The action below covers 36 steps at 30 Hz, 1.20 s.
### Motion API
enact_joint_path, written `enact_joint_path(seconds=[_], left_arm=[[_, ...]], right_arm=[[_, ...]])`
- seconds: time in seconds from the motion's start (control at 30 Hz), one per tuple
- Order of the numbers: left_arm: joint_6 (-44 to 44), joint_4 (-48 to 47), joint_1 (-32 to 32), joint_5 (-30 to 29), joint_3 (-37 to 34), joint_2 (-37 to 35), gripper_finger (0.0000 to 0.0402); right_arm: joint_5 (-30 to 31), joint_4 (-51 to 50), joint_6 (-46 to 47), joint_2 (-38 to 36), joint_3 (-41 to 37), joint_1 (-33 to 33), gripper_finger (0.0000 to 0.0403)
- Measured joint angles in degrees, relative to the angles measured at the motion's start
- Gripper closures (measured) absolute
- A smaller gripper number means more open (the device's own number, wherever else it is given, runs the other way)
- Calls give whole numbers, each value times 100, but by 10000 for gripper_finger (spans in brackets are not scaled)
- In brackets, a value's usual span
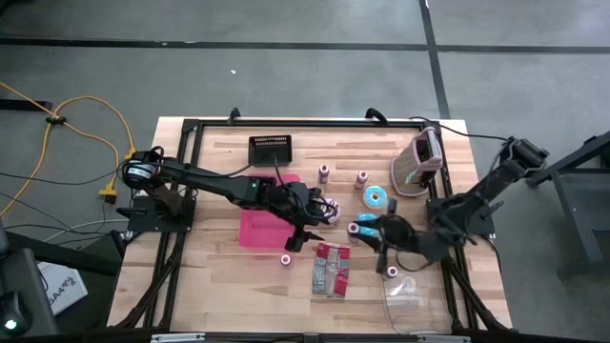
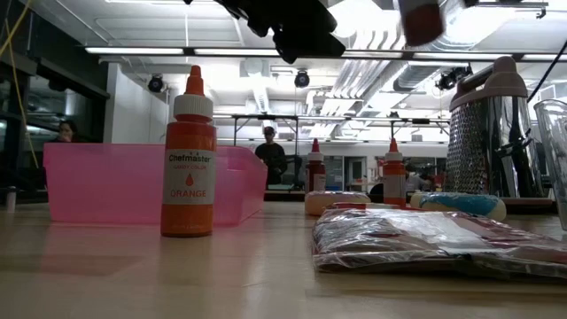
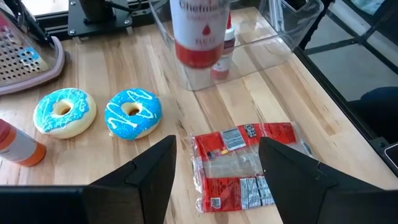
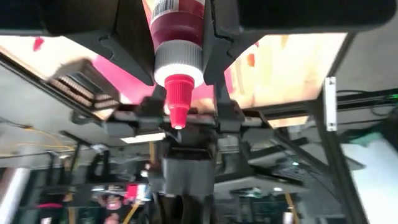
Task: Pick & Place Food Item
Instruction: Put the bottom red food coloring bottle into the transparent bin
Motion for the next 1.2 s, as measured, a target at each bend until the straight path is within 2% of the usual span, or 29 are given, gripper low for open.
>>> enact_joint_path(seconds=[0.3,0.43,0.7,0.93,1.2], left_arm=[[-136,1,0,0,0,0,180],[-206,1,0,0,0,0,180],[-206,5,0,0,-2,0,180],[-234,8,0,0,-2,0,180],[-248,8,0,0,-2,0,180]], right_arm=[[2313,-295,616,-37,0,1674,309],[2971,-709,1238,-21,0,2352,309],[3426,-993,1939,332,0,3162,309],[3190,-990,2545,643,0,3596,309],[2960,-992,3359,1351,0,3821,309]])
